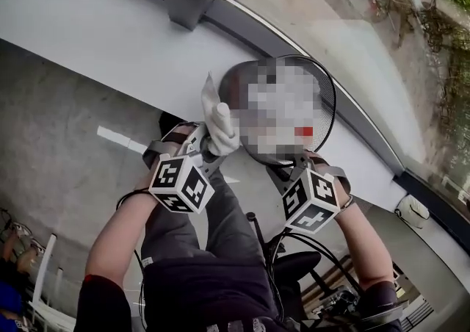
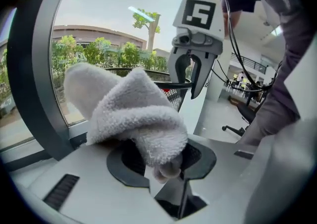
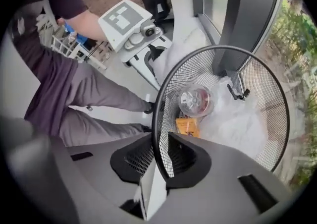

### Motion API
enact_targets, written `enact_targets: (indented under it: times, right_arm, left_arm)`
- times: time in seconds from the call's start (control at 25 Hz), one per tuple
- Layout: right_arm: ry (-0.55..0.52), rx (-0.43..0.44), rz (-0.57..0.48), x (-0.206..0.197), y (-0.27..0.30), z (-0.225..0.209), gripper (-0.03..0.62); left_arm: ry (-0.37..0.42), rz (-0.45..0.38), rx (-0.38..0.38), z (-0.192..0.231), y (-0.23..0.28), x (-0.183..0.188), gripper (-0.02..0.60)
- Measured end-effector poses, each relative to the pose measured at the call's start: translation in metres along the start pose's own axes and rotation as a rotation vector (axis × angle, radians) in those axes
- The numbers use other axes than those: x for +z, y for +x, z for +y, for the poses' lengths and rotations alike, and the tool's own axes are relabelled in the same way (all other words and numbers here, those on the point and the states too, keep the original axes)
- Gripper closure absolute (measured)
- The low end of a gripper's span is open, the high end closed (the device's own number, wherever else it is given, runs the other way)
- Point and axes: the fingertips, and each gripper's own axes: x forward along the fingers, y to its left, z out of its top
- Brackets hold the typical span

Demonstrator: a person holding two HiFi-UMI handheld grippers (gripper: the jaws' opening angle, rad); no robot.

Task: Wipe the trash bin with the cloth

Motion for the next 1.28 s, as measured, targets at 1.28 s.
enact_targets:
  times: [1.28]
  right_arm:
    - [0.941,0.051,-1.033,0.100,-0.233,-0.064,0.547]
  left_arm:
    - [-0.219,0.426,0.176,0.179,-0.105,-0.073,0.406]
